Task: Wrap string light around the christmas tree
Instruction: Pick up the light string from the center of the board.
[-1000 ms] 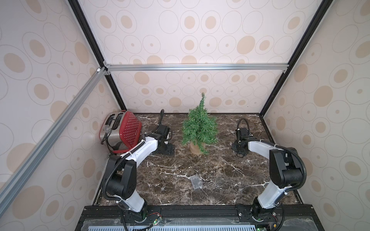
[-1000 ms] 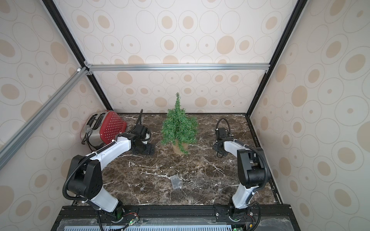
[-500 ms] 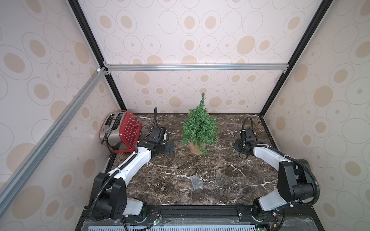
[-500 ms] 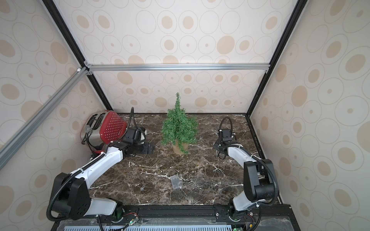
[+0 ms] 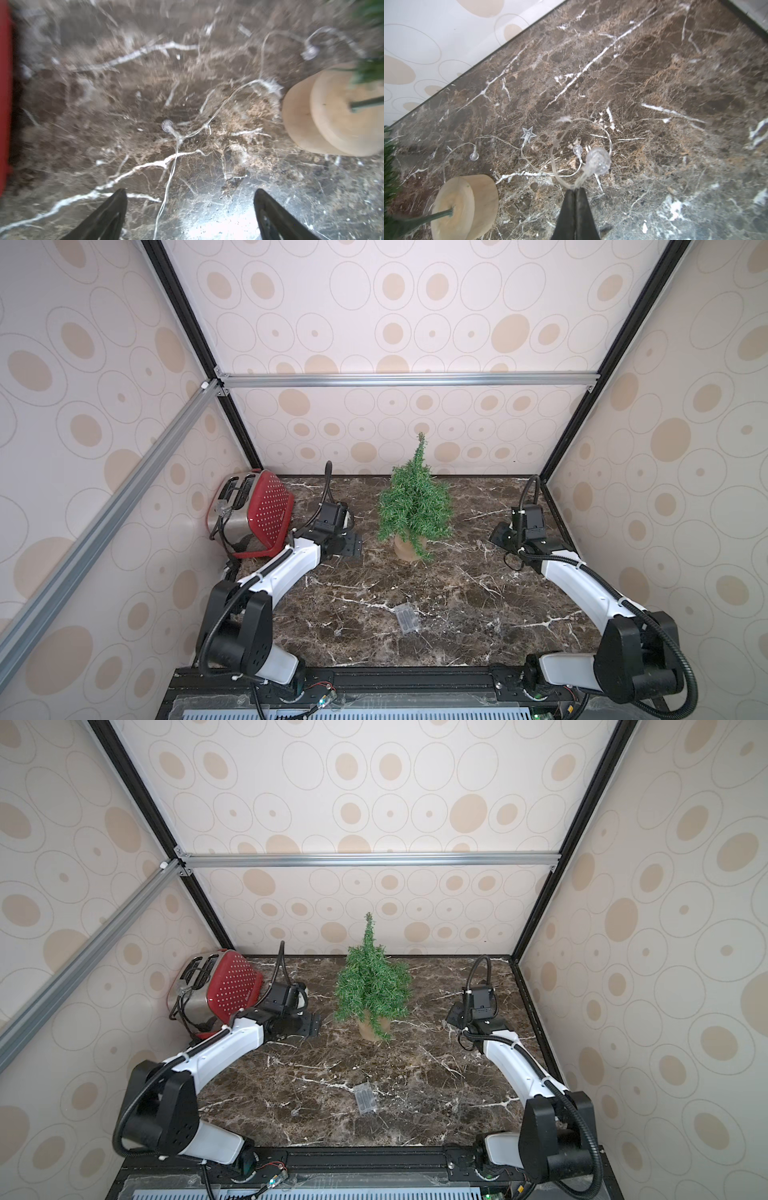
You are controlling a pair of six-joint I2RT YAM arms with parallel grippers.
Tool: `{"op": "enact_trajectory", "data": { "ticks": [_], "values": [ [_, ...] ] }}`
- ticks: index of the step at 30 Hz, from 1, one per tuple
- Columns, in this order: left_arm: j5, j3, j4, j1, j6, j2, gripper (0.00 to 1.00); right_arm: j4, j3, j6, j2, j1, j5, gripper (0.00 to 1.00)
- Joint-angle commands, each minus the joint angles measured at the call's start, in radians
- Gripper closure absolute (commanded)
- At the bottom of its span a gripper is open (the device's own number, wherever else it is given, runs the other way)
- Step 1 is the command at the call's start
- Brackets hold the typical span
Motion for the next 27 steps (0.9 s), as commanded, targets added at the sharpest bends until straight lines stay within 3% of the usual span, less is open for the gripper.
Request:
{"op": "enact_trajectory", "data": {
  "ticks": [1, 8, 9, 10, 12, 21, 27],
  "values": [
    [-0.004, 0.070, -0.117, 0.003, 0.015, 0.083, 0.10, -0.062, 0.013, -0.037, -0.019, 0.009, 0.010, 1.00],
    [-0.004, 0.165, -0.117, 0.004, 0.015, 0.203, 0.10, -0.086, 0.016, -0.055, -0.041, 0.008, 0.003, 1.00],
    [-0.071, 0.175, -0.167, 0.004, 0.025, 0.222, 0.32, -0.090, 0.017, -0.057, -0.042, 0.008, 0.003, 1.00],
    [-0.098, 0.182, -0.188, 0.004, 0.030, 0.235, 0.40, -0.094, 0.019, -0.058, -0.043, 0.008, 0.004, 1.00],
    [-0.108, 0.194, -0.196, 0.007, 0.035, 0.259, 0.47, -0.097, 0.021, -0.061, -0.047, 0.008, 0.004, 1.00],
    [-0.068, 0.212, -0.209, 0.025, 0.028, 0.326, 0.54, -0.106, 0.042, -0.064, -0.053, 0.010, -0.014, 1.00],
    [-0.038, 0.220, -0.204, 0.040, 0.027, 0.353, 0.67, -0.109, 0.044, -0.063, -0.063, 0.011, -0.019, 1.00]
  ]
}}
